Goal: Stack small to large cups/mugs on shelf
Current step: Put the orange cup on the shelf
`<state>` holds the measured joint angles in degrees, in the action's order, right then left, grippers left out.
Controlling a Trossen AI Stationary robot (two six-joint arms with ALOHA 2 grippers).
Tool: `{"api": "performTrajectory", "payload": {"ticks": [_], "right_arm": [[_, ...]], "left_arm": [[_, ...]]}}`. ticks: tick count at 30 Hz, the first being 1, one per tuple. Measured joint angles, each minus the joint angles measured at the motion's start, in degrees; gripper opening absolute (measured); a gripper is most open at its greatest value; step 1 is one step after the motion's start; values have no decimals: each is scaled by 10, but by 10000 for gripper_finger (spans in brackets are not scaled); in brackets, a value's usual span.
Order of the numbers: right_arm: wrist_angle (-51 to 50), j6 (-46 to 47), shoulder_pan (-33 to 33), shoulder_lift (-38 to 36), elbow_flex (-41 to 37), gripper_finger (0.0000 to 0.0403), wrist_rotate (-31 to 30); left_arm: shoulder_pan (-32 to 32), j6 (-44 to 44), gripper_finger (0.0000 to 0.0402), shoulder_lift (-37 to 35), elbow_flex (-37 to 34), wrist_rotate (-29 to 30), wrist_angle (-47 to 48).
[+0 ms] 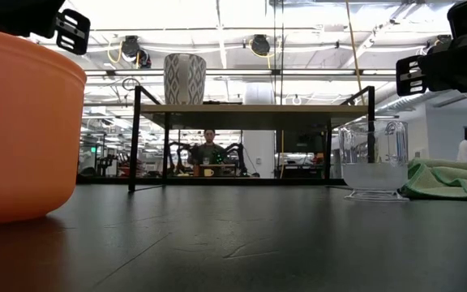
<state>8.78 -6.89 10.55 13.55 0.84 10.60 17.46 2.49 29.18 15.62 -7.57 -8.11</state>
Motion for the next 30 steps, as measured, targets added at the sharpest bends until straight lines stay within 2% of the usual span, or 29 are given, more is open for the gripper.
{"api": "performTrajectory", "payload": {"ticks": [12, 20, 30], "right_arm": [[2, 2, 0, 0, 0, 0, 0], [2, 1, 0, 0, 0, 0, 0], [2, 0, 0, 0, 0, 0, 0]], "left_arm": [[115, -16, 0, 56, 0, 135, -40], [157, 10, 0, 117, 53, 157, -55], [173, 9, 0, 212, 163, 185, 61]]}}
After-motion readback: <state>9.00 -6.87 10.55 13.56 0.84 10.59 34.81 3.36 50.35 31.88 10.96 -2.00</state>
